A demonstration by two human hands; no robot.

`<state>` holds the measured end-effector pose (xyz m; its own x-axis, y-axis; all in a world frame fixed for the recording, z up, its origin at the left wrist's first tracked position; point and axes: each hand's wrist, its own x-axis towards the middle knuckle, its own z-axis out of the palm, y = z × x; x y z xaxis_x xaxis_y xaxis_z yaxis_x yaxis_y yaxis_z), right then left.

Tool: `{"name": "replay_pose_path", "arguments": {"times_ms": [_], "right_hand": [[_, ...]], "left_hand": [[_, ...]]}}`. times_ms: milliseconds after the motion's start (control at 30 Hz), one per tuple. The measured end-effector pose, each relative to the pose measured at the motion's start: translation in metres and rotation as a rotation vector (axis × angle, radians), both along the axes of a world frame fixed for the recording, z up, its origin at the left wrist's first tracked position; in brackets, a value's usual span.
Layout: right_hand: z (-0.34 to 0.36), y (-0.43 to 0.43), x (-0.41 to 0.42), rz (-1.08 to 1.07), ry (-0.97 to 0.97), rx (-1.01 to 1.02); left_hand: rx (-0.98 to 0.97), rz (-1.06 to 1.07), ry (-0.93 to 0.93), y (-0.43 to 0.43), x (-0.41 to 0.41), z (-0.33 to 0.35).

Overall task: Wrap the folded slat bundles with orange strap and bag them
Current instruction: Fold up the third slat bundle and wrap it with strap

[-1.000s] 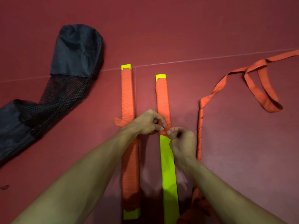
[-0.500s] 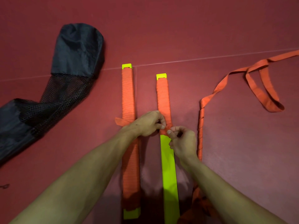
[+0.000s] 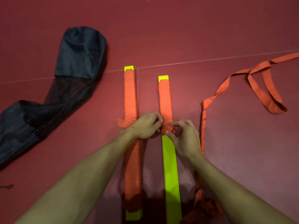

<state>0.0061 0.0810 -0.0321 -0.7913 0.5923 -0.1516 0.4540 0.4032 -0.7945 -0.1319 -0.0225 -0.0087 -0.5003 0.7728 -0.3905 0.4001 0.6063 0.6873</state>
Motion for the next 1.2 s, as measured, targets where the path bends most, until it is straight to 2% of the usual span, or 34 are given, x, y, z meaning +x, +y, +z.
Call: {"name": "replay_pose_path", "arguments": {"times_ms": [367, 500, 733, 867, 967, 1200], "right_hand": [[-0.003, 0.005, -0.001, 0.034, -0.014, 0.031], [-0.003, 0.005, -0.001, 0.043, -0.013, 0.029], [-0.009, 0.002, -0.002, 0.033, -0.016, 0.082], [-0.012, 0.002, -0.002, 0.041, -0.008, 0.08], [-0.014, 0.003, 0.0, 0.033, 0.016, 0.085], [-0.014, 0.006, -0.002, 0.02, 0.073, 0.096]], "left_hand": [[0.065, 0.269, -0.165, -0.004, 0.008, -0.01], [0.119, 0.37, -0.099, -0.002, 0.012, -0.015], [0.101, 0.487, 0.039, 0.002, 0.028, -0.016], [0.137, 0.536, -0.036, 0.002, 0.036, -0.015], [0.137, 0.555, 0.011, 0.005, 0.037, -0.017], [0.236, 0.655, -0.047, 0.005, 0.034, -0.018]]}}
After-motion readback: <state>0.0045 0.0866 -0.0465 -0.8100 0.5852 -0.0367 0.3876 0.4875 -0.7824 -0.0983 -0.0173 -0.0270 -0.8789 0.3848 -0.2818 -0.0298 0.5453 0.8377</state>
